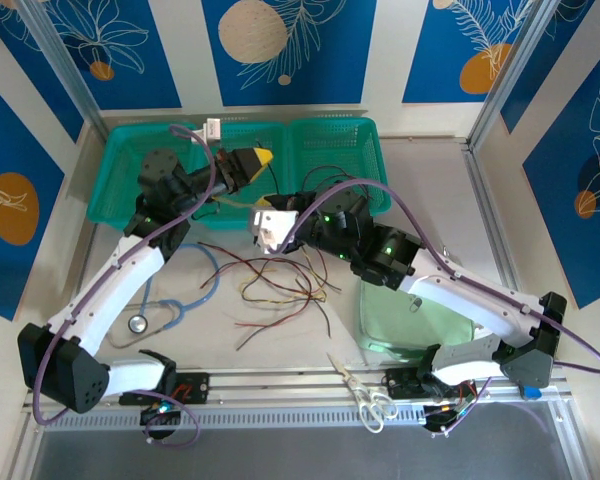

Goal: Untangle the cables

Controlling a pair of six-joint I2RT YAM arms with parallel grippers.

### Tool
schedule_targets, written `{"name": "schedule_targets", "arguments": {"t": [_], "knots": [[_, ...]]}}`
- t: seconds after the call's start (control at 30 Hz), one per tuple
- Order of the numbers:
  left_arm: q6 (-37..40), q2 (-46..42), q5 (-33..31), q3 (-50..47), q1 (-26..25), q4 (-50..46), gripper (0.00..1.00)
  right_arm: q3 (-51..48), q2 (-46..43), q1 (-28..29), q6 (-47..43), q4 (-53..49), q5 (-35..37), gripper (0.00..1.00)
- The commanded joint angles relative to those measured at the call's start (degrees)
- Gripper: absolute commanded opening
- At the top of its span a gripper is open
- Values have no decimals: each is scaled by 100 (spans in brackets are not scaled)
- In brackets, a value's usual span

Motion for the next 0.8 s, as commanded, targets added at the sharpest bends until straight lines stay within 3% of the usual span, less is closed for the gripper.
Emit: {"name": "schedule_targets", "arguments": {"t": [0.0,0.2,0.4,0.57,0.77], "knots": [[133,-193,-55,-53,-28,26,0,224,-87,49,-27,130,184,0],[141,-185,-100,-16,6,0,0,1,-524,119,18,362,-91,0],[128,-109,100,355,318,-191,0,-363,-1274,-126,664,833,-604,0],[143,-97,122,535,484,-282,0,-602,-1753,-522,1398,1508,-898,0],[180,-80,-84,731,733,-373,0,-446,-1895,-1392,2245,2599,-1210,0]]}}
